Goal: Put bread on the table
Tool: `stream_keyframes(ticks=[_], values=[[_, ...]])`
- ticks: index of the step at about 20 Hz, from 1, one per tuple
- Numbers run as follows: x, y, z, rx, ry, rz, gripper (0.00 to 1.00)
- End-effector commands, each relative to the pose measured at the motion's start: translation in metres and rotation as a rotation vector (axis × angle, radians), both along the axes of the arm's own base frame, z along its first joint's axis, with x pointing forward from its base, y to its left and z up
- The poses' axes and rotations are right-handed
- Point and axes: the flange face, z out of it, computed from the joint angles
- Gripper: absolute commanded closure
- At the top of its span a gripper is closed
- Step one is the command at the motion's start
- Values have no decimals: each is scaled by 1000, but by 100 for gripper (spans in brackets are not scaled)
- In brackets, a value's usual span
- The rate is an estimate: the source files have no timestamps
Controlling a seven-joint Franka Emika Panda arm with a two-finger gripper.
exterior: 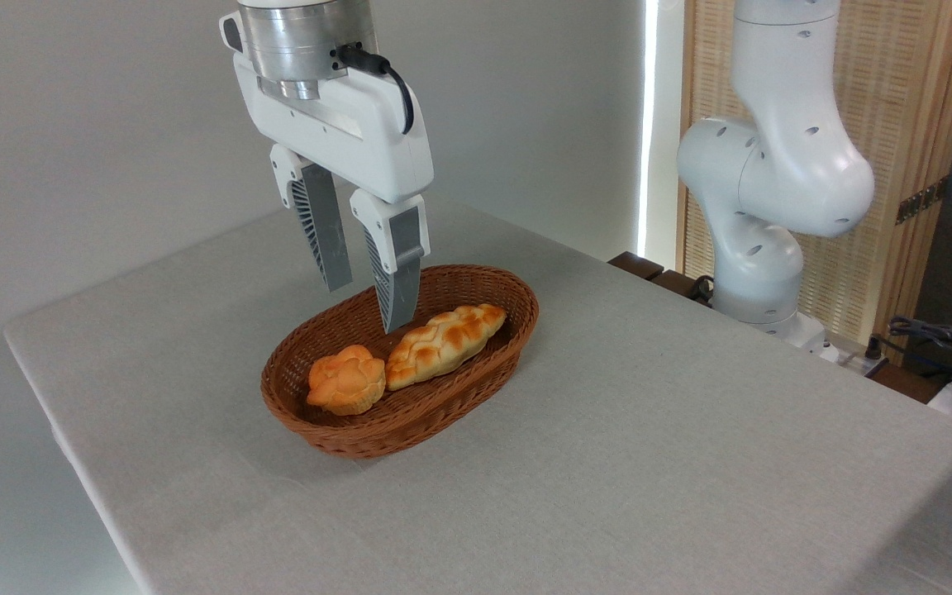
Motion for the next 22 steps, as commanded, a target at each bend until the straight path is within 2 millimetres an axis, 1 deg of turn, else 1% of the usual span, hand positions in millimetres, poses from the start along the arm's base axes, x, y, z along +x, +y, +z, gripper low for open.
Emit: stream_keyframes(ticks=[1,9,12,15,16,17,18,22], values=[[-1,9,9,0,-20,22,0],[-1,9,8,0,-19,22,0],[-4,9,12,-1,-25,22,0],[-6,0,9,-2,-13,6,0],[-8,-5,6,-2,10,-4,0],[-14,-17,5,-4,35,-27,0],[-23,-32,0,-3,55,-55,0],[-59,-76,-28,3,111,-140,0]])
